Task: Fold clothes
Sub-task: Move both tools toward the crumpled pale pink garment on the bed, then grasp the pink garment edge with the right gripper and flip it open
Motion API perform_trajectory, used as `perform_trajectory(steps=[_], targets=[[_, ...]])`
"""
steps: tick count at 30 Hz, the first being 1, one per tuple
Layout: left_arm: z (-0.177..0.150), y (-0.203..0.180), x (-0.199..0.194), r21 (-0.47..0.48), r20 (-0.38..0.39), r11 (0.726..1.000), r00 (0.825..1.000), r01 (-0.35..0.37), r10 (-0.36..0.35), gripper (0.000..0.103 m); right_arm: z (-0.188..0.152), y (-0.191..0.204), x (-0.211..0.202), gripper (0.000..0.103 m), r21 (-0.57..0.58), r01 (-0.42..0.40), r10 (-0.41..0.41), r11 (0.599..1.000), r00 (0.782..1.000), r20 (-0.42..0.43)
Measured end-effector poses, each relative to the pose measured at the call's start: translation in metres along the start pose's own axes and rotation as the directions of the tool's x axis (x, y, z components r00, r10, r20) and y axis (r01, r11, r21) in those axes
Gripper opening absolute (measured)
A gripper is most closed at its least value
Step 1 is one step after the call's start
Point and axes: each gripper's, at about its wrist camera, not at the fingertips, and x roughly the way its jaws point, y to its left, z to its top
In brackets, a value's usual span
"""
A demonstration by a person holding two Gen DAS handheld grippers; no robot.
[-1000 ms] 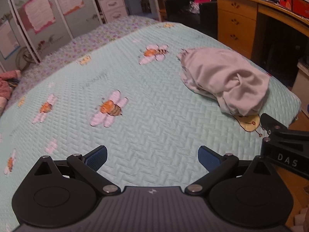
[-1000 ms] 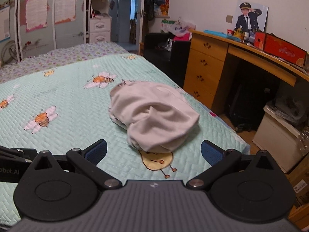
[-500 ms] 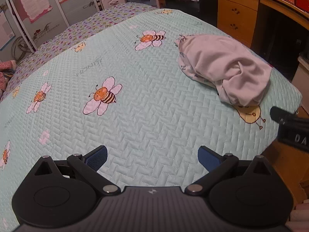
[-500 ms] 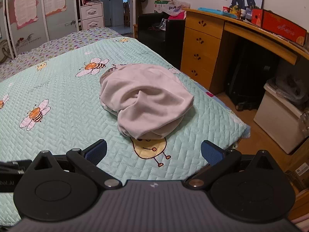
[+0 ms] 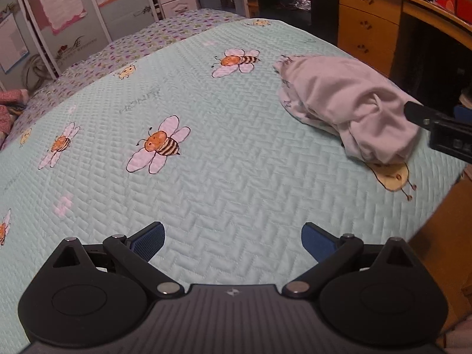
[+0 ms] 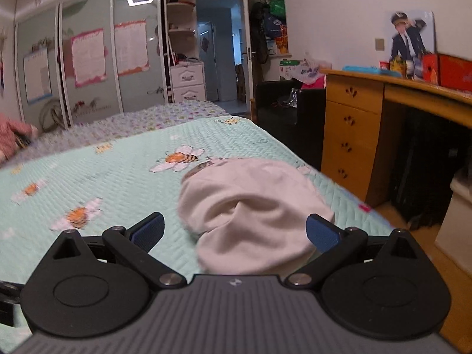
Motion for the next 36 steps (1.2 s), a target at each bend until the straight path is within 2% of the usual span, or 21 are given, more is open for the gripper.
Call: perform_trajectory(steps=[6,10,14,15,16,19,21,24,27,29,30,33,36], targets=[[0.008,0.019,0.020,-0.039,-0.050,0.999,0.999,-0.007,0.005,0.102,0.011,0.008,0.065,0.095,-0.059,0.005,-0.009,0.998,0.998,-0.069],[0.006,0.036,0.032,-0.092,-0.086,0.996,0.996,0.003,-0.011,0.102,0.009,0.004,0.109,0.066,-0.081,0.003,-0.018,0.997,0.982,-0.186],[-0.001,0.048,0.043,-0.123,-0.128,0.992,0.991,0.033,-0.049,0.102,-0.006,0.005,0.137,0.045,-0.119,0.026,-0.058,0.993,0.958,-0.280],[-0.003,0.050,0.045,-0.128,-0.138,0.991,0.989,0.039,-0.057,0.102,-0.009,0.005,0.140,0.028,-0.117,0.021,-0.054,0.993,0.956,-0.288],[-0.006,0.053,0.046,-0.130,-0.143,0.991,0.988,0.044,-0.062,0.102,-0.011,0.002,0.139,0.022,-0.096,0.012,-0.040,0.995,0.955,-0.294],[-0.014,0.063,0.045,-0.134,-0.142,0.990,0.988,0.038,-0.057,0.102,-0.009,-0.009,0.132,0.016,0.015,-0.002,0.006,1.000,0.958,-0.287],[-0.017,0.073,0.042,-0.155,-0.140,0.987,0.989,0.032,-0.054,0.101,-0.002,-0.017,0.123,0.014,0.132,-0.050,0.085,0.990,0.960,-0.268],[-0.022,0.093,0.036,-0.196,-0.128,0.980,0.991,0.020,-0.046,0.101,0.021,-0.018,0.107,0.014,0.305,-0.185,0.255,0.934,0.944,-0.208],[-0.025,0.114,0.025,-0.238,-0.111,0.971,0.994,-0.005,-0.022,0.101,0.053,0.006,0.087,0.014,0.375,-0.328,0.401,0.867,0.906,-0.135],[-0.028,0.130,0.015,-0.269,-0.093,0.963,0.996,-0.018,-0.007,0.101,0.075,0.026,0.072,0.014,0.397,-0.421,0.489,0.816,0.868,-0.085],[-0.030,0.138,0.009,-0.283,-0.080,0.959,0.997,-0.025,0.002,0.101,0.086,0.040,0.062,0.014,0.391,-0.475,0.538,0.788,0.841,-0.062],[-0.037,0.162,-0.007,-0.325,-0.046,0.944,0.998,-0.058,0.046,0.101,0.107,0.082,0.035,0.014,0.358,-0.625,0.673,0.694,0.739,-0.015],[-0.046,0.190,-0.019,-0.387,-0.022,0.919,0.997,-0.078,0.076,0.101,0.102,0.123,0.014,0.014,0.301,-0.731,0.775,0.612,0.631,-0.043]])
